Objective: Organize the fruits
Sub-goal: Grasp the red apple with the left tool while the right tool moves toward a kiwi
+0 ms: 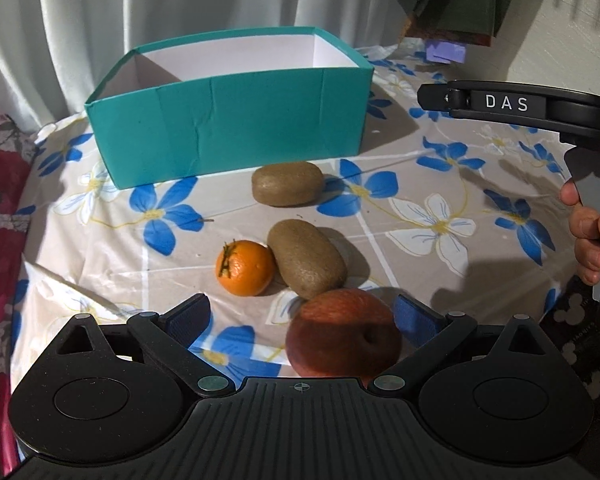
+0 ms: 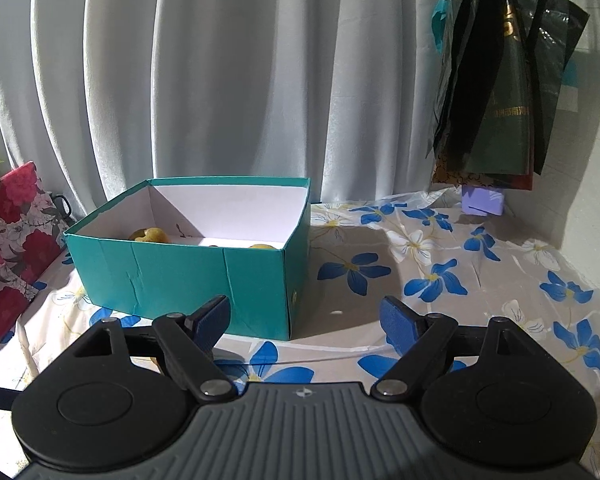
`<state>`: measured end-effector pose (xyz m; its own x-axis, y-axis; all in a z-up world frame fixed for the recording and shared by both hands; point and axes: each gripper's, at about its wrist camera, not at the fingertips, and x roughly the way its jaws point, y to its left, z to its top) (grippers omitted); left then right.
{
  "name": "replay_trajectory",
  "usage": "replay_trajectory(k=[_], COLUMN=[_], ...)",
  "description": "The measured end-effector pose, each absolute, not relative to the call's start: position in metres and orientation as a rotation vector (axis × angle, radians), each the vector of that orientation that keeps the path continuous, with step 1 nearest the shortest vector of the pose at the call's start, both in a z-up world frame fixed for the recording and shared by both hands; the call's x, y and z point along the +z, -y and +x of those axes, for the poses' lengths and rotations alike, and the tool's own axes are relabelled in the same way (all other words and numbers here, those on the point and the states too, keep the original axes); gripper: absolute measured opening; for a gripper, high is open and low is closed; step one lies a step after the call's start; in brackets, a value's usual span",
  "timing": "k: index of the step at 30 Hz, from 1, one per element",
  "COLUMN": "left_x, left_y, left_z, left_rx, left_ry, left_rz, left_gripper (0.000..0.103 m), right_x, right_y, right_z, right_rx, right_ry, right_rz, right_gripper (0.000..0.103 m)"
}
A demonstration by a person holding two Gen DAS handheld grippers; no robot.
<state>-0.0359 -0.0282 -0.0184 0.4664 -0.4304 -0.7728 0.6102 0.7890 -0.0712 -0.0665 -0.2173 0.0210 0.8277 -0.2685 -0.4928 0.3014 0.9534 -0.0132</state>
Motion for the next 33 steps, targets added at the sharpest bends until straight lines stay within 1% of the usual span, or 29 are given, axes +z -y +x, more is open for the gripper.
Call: replay_trajectory(k=[14, 33], left_x=[-0.035, -0.048], left_y=[0.049, 0.062], left_z=[-0.052, -0.046], left_rx=[-0.663, -0.606], left_ry=[-0.911, -0.923], left_rz=[0.27, 0.307], left_gripper=[0.101, 0.101], right_x=[0.015, 0.009], right_y=[0.226, 0.236], right_z=[-0.101, -0.115], right_rx=[-0.328, -0.347], right_ry=[-0.521, -0.522], right_rz=[0.1, 0.135], right_gripper=[0.083, 0.083])
